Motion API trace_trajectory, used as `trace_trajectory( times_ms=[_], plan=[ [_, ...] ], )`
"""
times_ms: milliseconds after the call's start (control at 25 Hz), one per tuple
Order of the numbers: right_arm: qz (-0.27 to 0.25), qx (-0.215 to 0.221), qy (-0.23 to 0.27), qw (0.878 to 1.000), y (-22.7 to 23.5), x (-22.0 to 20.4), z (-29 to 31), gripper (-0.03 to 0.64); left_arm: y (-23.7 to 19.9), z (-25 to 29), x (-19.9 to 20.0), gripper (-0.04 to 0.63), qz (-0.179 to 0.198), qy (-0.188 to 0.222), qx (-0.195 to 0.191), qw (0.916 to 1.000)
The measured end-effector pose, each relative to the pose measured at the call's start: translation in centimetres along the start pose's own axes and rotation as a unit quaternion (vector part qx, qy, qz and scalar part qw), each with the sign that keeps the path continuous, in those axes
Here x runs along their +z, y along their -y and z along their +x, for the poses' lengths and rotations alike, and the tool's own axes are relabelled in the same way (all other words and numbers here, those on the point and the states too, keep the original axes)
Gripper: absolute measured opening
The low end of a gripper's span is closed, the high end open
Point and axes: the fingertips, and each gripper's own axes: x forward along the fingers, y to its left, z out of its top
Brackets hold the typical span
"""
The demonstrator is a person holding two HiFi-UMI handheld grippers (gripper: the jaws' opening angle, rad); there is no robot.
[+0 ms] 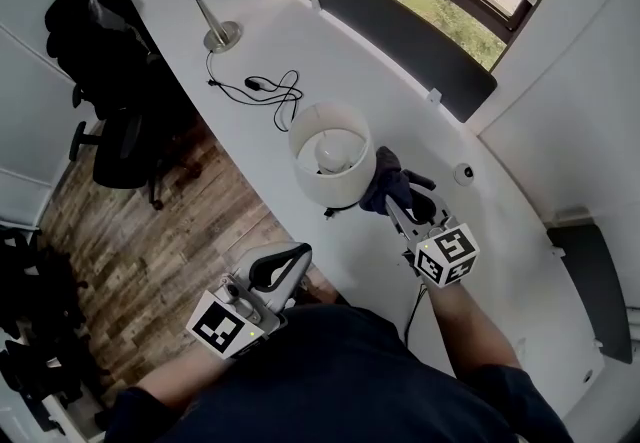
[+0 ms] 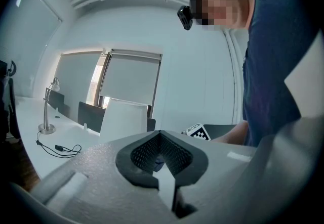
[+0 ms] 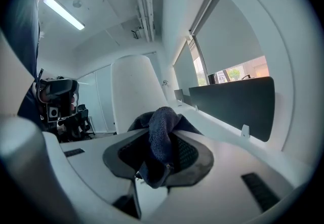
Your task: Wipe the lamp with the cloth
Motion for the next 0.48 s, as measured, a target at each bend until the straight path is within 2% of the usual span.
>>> trace_trajectory(
  times_ms=[240, 480],
  plan=[
    [0.003, 0.014, 0.021, 1.0, 0.5, 2.6, 0.0, 0.124, 0.0, -0.1, 0.0, 0.006, -0.001, 0.007, 0.006, 1.0],
    [-0.026, 0.03, 0.047, 0.998, 0.0, 6.9, 0.5, 0.124, -0.2, -0.5, 0.1, 0.006, -0.001, 0.013, 0.012, 0.9998]
  ],
)
